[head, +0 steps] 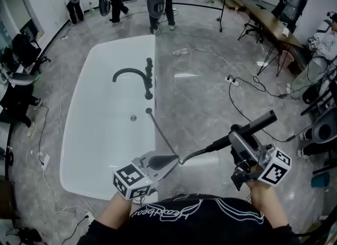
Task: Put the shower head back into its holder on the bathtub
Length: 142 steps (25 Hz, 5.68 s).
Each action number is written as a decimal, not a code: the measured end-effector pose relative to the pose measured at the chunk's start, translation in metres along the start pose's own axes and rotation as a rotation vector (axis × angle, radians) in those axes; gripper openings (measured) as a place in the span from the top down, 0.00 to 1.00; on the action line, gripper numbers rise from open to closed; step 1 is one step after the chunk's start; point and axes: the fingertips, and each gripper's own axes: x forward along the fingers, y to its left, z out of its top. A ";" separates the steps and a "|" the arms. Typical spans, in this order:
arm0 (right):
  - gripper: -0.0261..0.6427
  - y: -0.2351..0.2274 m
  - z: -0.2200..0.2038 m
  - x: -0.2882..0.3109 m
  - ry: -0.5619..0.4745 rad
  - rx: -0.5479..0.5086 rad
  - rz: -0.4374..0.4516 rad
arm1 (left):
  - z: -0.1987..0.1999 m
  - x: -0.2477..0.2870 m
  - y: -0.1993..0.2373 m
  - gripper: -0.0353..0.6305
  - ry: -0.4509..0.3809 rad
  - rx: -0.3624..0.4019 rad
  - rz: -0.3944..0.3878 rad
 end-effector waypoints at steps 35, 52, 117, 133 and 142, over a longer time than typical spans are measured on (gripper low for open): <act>0.76 -0.056 0.088 0.066 -0.022 0.052 0.119 | -0.151 0.190 0.088 0.76 0.293 0.005 -0.129; 0.76 -0.103 0.074 0.056 0.074 -0.114 -0.074 | -0.165 0.101 0.107 0.85 0.283 -0.132 0.006; 0.77 -0.119 0.075 0.259 0.230 0.013 0.534 | 0.266 -0.164 0.294 0.85 -0.238 0.189 1.056; 0.77 -0.166 0.067 0.327 0.224 0.011 0.435 | 0.267 -0.150 0.392 0.85 -0.245 0.153 0.979; 0.77 -0.200 0.050 0.323 0.254 0.031 0.355 | 0.199 -0.131 0.406 0.85 -0.247 -0.003 0.938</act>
